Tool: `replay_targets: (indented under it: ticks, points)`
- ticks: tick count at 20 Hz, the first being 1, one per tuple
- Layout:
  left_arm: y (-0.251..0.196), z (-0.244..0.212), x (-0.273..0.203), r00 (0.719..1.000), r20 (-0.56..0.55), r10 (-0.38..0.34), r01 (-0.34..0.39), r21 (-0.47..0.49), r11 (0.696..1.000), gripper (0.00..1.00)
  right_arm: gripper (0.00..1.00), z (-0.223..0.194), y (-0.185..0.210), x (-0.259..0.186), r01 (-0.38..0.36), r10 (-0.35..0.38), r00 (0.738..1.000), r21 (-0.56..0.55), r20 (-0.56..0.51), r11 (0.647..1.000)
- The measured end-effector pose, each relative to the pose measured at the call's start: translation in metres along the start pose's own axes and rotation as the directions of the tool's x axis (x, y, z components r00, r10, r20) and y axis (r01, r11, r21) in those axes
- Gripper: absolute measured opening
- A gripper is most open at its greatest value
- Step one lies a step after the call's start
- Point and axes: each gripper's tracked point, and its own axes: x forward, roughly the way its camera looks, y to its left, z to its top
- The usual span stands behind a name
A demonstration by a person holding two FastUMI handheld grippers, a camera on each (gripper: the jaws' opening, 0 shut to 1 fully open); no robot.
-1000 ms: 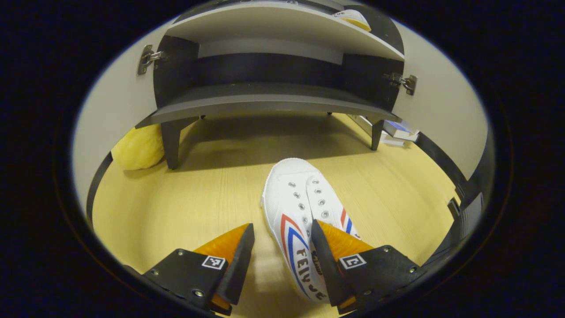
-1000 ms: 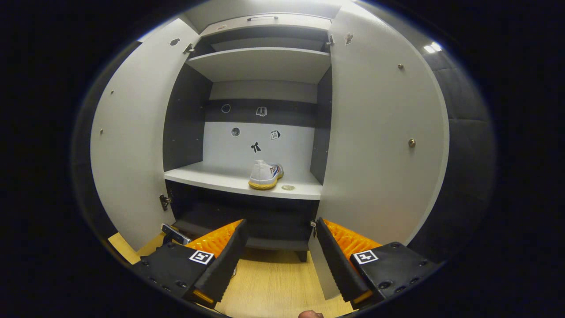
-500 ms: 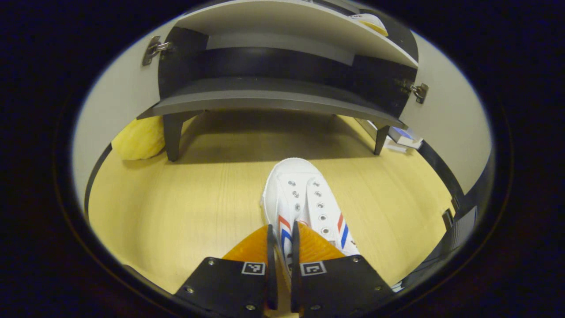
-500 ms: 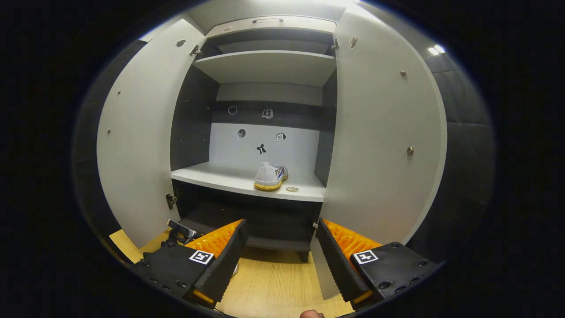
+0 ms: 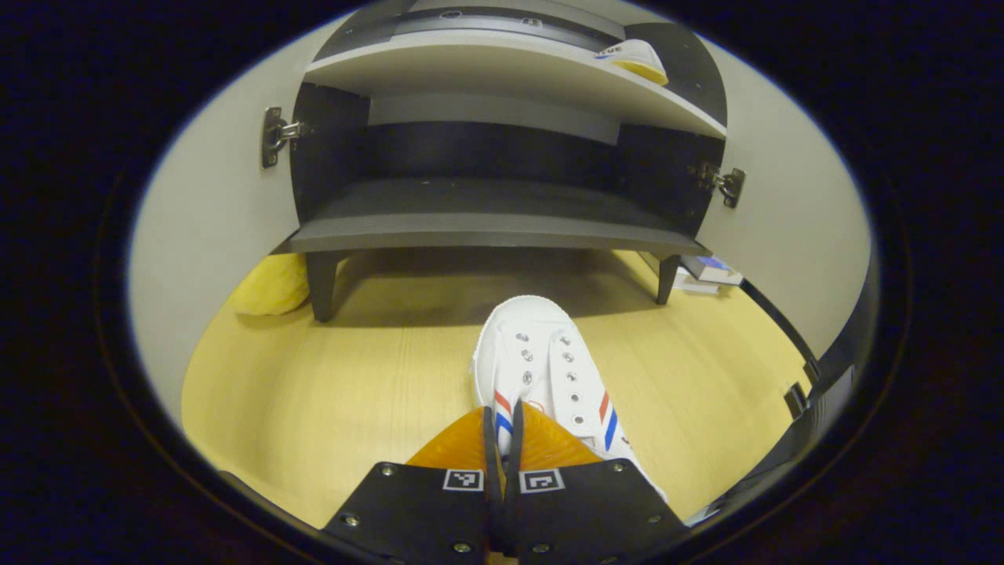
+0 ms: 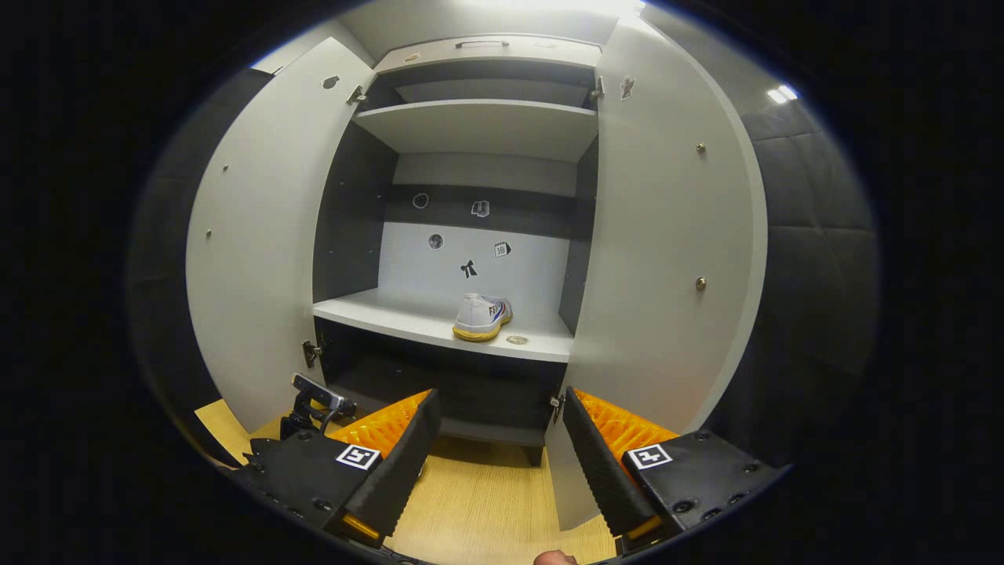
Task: Grab one shoe with the right hand and put it into the shoe cabinet, grab the other shoe with the left hand and put it into the shoe cabinet; then close the right door with the right hand and the left door with the left hand.
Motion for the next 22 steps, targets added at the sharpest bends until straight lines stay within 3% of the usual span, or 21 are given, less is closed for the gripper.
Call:
replay_targets:
  ticks: [8,17,22]
  points:
    - [0.001,0.009,-0.006,0.986,0.164,0.006,-0.002,-0.023,1.000,0.02,0.99,0.003,-0.005,-0.012,-0.024,0.023,1.000,0.002,0.018,1.000]
    - [0.000,0.010,-0.005,0.939,0.343,-0.033,0.036,-0.001,0.999,0.01,0.99,0.011,-0.008,-0.025,-0.040,0.039,0.998,0.015,0.055,0.999]
    - [0.000,0.009,-0.007,0.907,0.420,-0.022,0.016,0.017,1.000,0.01,0.98,0.008,-0.019,-0.033,-0.016,0.014,0.998,0.036,0.059,0.999]
